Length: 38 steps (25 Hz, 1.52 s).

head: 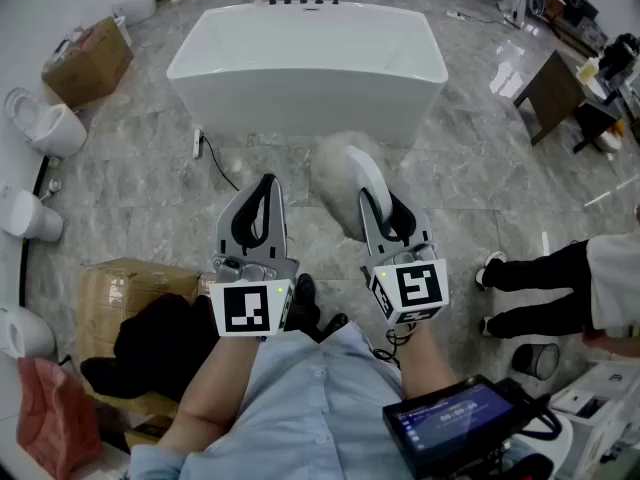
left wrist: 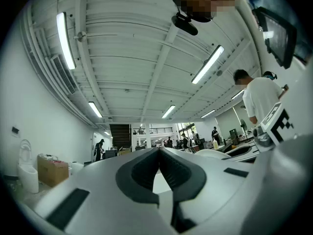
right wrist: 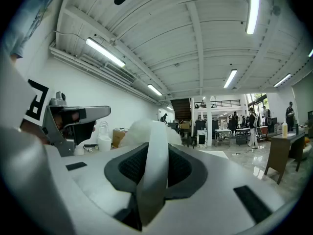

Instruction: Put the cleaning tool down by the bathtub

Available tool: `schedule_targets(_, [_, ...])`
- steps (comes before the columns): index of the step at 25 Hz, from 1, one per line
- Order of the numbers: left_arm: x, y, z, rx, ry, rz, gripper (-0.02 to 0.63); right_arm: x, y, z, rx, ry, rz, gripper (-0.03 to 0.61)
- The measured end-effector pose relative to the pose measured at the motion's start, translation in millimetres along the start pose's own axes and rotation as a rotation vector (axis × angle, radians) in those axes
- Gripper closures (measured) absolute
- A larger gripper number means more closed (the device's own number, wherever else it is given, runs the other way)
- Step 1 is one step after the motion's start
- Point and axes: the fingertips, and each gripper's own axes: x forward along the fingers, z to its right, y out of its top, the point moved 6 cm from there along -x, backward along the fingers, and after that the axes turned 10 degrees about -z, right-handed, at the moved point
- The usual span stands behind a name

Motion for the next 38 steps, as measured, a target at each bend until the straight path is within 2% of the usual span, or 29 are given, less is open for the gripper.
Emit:
schedule_targets(3, [-1.7,-3.9,0.6,0.039,0.003,0.007,0.598,-1.4,-2.9,0.6,0.001,0.002,0.002,0.477])
schedule_targets(8, [-8.3,-5.0,7.9,0.023,0.011,-0.008,0.598,-10.6,-7.8,3.5,0.002,0.002,-0.002,0.477])
schedule_targets(11, [-13.5,-8.3,13.4,0.046,0.018,0.01,0.598,-19.3,-14.3,6.5,0.003,-0.002,-0.002,0.477])
schedule_targets(15, [-14.6,-24.7,17.6,0.048,0.007,-0.054,0.598,-22.5,-29.4,18.0,0.036,-0.04,-0.016,0.479])
schedule_targets(18, [-3.2,-35.8,14.9,0.042,0.004,-0.05,0.598,-12.5,-38.9,31.2,0.05,-0.062,-0.042,0.479])
schedule_targets(26, [79.7,-61.0,-9.7,0.009,0.023,-0.124,0.598,57.9,-50.6,87.3,0.08,-0.099,-0.118,0.477])
schedule_targets(32, [162.1,-73.6,-48.0,0.003,0.041,-0.137,0.598,135.1,-35.4,118.9,0.079,-0.092,-0.132,0.477])
schedule_targets(38, [231.4,-70.7,-84.2,0.017,0.054,-0.125,0.598,206.4,-12.1,144.3,0.081,-0.087,-0.123,0.477])
